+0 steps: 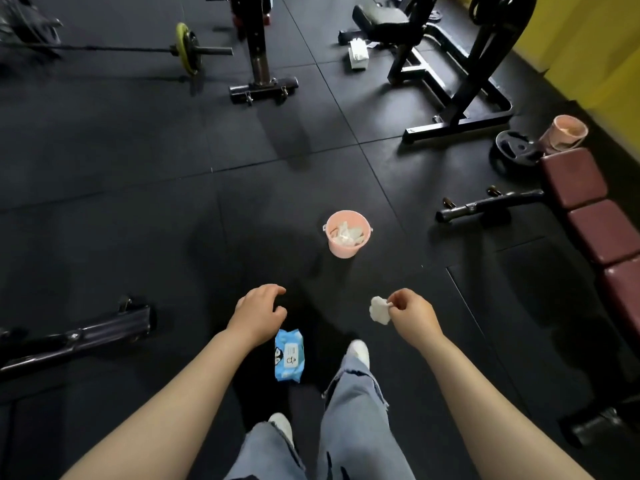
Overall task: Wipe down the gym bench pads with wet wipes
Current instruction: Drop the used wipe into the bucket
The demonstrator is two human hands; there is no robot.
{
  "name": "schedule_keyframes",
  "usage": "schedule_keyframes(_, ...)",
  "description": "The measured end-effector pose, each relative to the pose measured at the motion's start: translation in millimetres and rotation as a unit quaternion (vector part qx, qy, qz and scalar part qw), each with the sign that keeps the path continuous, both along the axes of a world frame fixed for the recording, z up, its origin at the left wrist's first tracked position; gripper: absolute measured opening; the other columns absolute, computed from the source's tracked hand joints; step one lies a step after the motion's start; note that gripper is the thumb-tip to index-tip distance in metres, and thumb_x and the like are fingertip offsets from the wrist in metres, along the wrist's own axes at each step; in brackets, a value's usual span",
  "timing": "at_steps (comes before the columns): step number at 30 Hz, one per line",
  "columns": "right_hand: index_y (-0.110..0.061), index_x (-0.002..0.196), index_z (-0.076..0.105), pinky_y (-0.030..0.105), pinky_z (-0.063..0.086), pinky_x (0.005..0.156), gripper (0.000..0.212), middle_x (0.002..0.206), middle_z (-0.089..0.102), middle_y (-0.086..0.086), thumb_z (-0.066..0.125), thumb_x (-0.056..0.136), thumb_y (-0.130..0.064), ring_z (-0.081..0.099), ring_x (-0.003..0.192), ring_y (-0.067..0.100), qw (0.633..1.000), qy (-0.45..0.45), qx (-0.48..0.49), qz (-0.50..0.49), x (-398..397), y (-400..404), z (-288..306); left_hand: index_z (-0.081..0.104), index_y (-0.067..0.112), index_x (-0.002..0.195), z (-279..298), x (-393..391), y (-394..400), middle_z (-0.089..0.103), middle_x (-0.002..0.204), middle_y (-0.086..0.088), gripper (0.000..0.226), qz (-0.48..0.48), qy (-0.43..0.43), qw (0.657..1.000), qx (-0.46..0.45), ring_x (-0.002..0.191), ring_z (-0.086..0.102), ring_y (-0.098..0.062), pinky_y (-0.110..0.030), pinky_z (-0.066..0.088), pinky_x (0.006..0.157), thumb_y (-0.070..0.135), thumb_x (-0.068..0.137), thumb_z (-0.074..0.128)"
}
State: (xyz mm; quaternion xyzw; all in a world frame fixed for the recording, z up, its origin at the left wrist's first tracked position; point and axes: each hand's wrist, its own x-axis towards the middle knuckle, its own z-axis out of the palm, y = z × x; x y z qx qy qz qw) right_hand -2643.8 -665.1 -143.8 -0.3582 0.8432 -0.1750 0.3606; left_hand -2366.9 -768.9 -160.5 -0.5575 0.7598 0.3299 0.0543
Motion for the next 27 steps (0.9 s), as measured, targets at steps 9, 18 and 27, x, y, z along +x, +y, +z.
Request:
schedule_keyframes(9, -0.021, 0.091, 0.058, 0.02, 0.033, 0.052, 0.01, 0.092, 0.059, -0.001, 0.052, 0.093, -0.013, 0.053, 0.076, 0.012, 0.997, 0.005, -0.003, 0.079, -104, -201, -21, 0.046, 0.021, 0.145, -19, -111, -123, 0.041, 0.154, 0.003, 0.048, 0.073, 0.024, 0.997, 0.011, 0.144, 0.032, -0.016, -0.038, 0.025, 0.118, 0.021, 0.097, 0.049)
schedule_keyframes(18, -0.027, 0.137, 0.048, 0.025, 0.041, 0.066, 0.046, 0.131, 0.057, 0.003, 0.053, 0.093, -0.018, 0.053, 0.094, 0.017, 0.985, -0.013, 0.045, 0.163, -171, -337, -56, 0.047, 0.021, 0.144, -26, -161, -177, 0.042, 0.153, 0.003, 0.048, 0.157, 0.015, 0.987, 0.027, 0.142, 0.035, -0.016, -0.036, 0.026, 0.117, 0.02, 0.096, 0.048)
schedule_keyframes(27, -0.027, 0.128, 0.056, 0.028, 0.045, 0.069, 0.036, 0.126, 0.059, 0.007, 0.049, 0.093, -0.021, 0.061, 0.096, 0.027, 0.966, -0.009, 0.115, 0.233, -159, -338, -83, 0.048, 0.019, 0.143, -42, -137, -161, 0.043, 0.152, 0.001, 0.047, 0.234, 0.007, 0.971, 0.039, 0.14, 0.037, -0.02, -0.037, 0.031, 0.115, 0.02, 0.096, 0.049)
